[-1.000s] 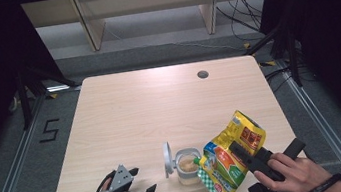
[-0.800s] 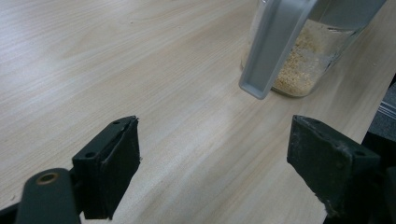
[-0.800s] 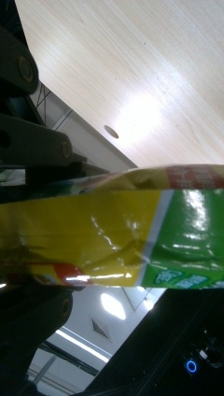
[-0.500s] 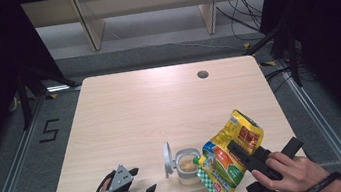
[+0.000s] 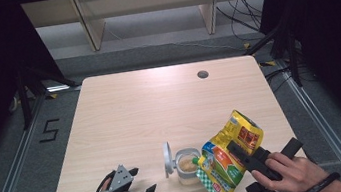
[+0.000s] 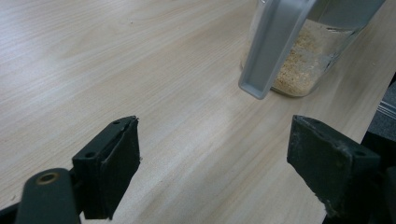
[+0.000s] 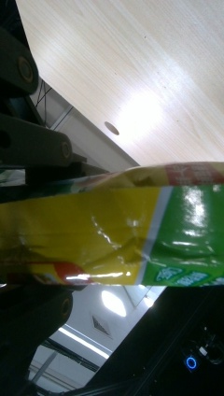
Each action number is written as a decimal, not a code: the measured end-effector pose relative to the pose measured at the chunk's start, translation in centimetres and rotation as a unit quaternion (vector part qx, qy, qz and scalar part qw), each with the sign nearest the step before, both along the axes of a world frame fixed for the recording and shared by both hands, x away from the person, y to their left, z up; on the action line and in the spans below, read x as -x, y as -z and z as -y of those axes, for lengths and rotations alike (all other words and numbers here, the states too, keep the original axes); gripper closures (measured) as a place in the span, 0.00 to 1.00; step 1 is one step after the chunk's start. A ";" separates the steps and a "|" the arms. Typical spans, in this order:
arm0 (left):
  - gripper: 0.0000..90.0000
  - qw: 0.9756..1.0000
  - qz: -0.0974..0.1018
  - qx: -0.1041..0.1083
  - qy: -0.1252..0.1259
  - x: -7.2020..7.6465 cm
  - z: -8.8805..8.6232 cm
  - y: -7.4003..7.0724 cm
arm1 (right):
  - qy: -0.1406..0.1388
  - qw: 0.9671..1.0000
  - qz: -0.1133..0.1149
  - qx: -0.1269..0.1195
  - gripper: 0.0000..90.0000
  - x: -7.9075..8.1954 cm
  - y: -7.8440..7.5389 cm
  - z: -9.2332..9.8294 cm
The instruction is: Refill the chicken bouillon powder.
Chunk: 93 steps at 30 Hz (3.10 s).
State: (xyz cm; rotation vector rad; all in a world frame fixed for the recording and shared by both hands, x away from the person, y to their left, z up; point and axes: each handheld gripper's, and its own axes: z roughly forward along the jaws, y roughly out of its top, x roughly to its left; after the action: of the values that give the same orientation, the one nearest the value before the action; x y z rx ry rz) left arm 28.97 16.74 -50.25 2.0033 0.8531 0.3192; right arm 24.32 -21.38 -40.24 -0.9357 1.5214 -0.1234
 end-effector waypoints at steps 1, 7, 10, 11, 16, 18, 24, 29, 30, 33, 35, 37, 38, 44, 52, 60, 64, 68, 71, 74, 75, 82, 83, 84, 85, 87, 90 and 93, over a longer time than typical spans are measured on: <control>0.19 1.000 0.000 0.000 0.000 0.0 0.0 0.0 | 0.001 1.000 -0.001 -0.001 0.71 0.0 0.0 0.0; 0.19 1.000 0.003 -0.009 0.002 -0.1 -0.1 0.0 | 0.001 1.000 0.001 0.001 0.71 0.0 -0.2 0.0; 0.19 1.000 0.001 -0.014 0.002 -0.1 -0.1 0.0 | -0.002 1.000 0.003 0.004 0.71 0.0 -0.4 -0.1; 0.19 1.000 0.000 0.001 0.000 0.0 0.0 0.0 | -0.002 1.000 0.004 0.006 0.71 0.0 -0.4 -0.1; 0.19 1.000 0.003 -0.014 0.004 -0.2 -0.2 0.0 | 0.005 1.000 -0.002 0.004 0.71 -0.1 -0.4 -0.1; 0.19 1.000 -0.001 -0.008 0.005 -0.1 -0.2 0.0 | 0.001 1.000 0.003 0.005 0.71 0.0 -0.3 -0.1; 0.19 1.000 -0.001 -0.007 0.003 -0.2 -0.1 0.0 | 0.005 1.000 0.002 0.004 0.71 0.0 -0.2 0.1; 0.19 1.000 0.000 -0.005 0.002 -0.1 -0.1 0.0 | 0.006 1.000 0.002 0.002 0.71 0.1 -0.1 0.2; 0.19 1.000 0.000 -0.009 0.001 -0.1 -0.2 0.0 | 0.001 1.000 0.006 -0.002 0.71 0.1 -0.1 0.2; 0.19 1.000 0.000 -0.009 0.002 -0.1 -0.2 0.0 | 0.005 1.000 0.001 0.006 0.71 0.2 -0.1 0.2; 0.19 1.000 0.000 -0.006 0.003 -0.1 -0.2 0.0 | 0.005 1.000 0.004 0.002 0.71 0.2 -0.2 0.2; 0.19 1.000 0.000 -0.006 0.003 -0.1 -0.2 0.0 | 0.007 1.000 0.005 0.001 0.71 0.3 -0.3 0.2; 0.19 1.000 0.001 -0.006 0.003 -0.1 -0.2 0.0 | 0.008 1.000 0.002 0.001 0.71 0.2 -0.2 0.2; 0.19 1.000 0.000 -0.009 0.001 -0.1 -0.2 0.0 | 0.002 1.000 0.005 0.009 0.72 0.2 -0.3 -0.1; 0.19 1.000 0.000 -0.009 0.001 -0.1 -0.2 0.0 | 0.007 0.999 0.018 0.046 0.72 0.3 -0.6 -0.3; 0.19 1.000 -0.002 -0.004 0.002 -0.1 -0.1 0.0 | 0.018 0.999 -0.011 -0.028 0.72 0.3 0.4 0.3; 0.19 1.000 -0.003 -0.004 0.002 -0.1 0.0 0.1 | -0.005 0.999 -0.006 -0.054 0.72 0.3 1.0 0.7; 0.19 1.000 0.001 -0.002 -0.003 0.0 0.0 0.1 | -0.006 0.998 -0.010 -0.061 0.72 0.1 1.0 0.7; 0.19 1.000 0.006 -0.009 0.006 -0.1 -0.2 0.0 | -0.004 0.998 -0.009 -0.069 0.72 0.1 0.9 0.7; 0.19 1.000 0.002 -0.003 -0.003 0.0 0.0 0.1 | -0.002 0.997 -0.013 -0.080 0.72 0.2 1.1 0.8; 0.19 1.000 0.003 -0.001 -0.003 0.0 0.0 0.1 | 0.001 0.996 -0.014 -0.085 0.72 0.2 1.3 0.9; 0.19 1.000 -0.001 -0.005 0.003 -0.1 0.0 0.1 | -0.002 0.997 -0.013 -0.074 0.72 0.2 1.4 1.1; 0.19 1.000 0.002 -0.005 0.003 -0.1 0.0 0.1 | -0.002 0.997 -0.011 -0.072 0.72 0.2 1.3 1.1; 0.19 1.000 0.007 -0.006 0.003 -0.1 0.0 0.1 | -0.002 0.998 -0.008 -0.068 0.72 0.1 1.2 1.1; 0.19 1.000 0.006 -0.009 0.003 -0.1 -0.1 0.1 | -0.003 0.998 -0.007 -0.065 0.72 0.1 1.2 1.0; 0.19 1.000 0.006 -0.010 0.004 -0.1 -0.1 0.1 | -0.002 0.998 -0.008 -0.062 0.72 0.1 1.1 1.0; 0.19 1.000 0.006 -0.007 0.004 -0.1 0.0 0.1 | -0.012 0.999 0.002 -0.045 0.72 0.1 0.8 0.7; 0.19 1.000 -0.002 0.000 -0.003 0.0 0.0 0.2 | -0.016 0.999 0.002 -0.039 0.72 0.0 0.7 0.5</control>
State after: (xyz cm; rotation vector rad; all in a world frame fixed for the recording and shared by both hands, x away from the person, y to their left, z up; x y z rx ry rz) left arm 28.94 16.71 -50.40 2.0026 0.8606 0.3187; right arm 24.33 -21.86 -40.93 -0.8967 1.4965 -0.0433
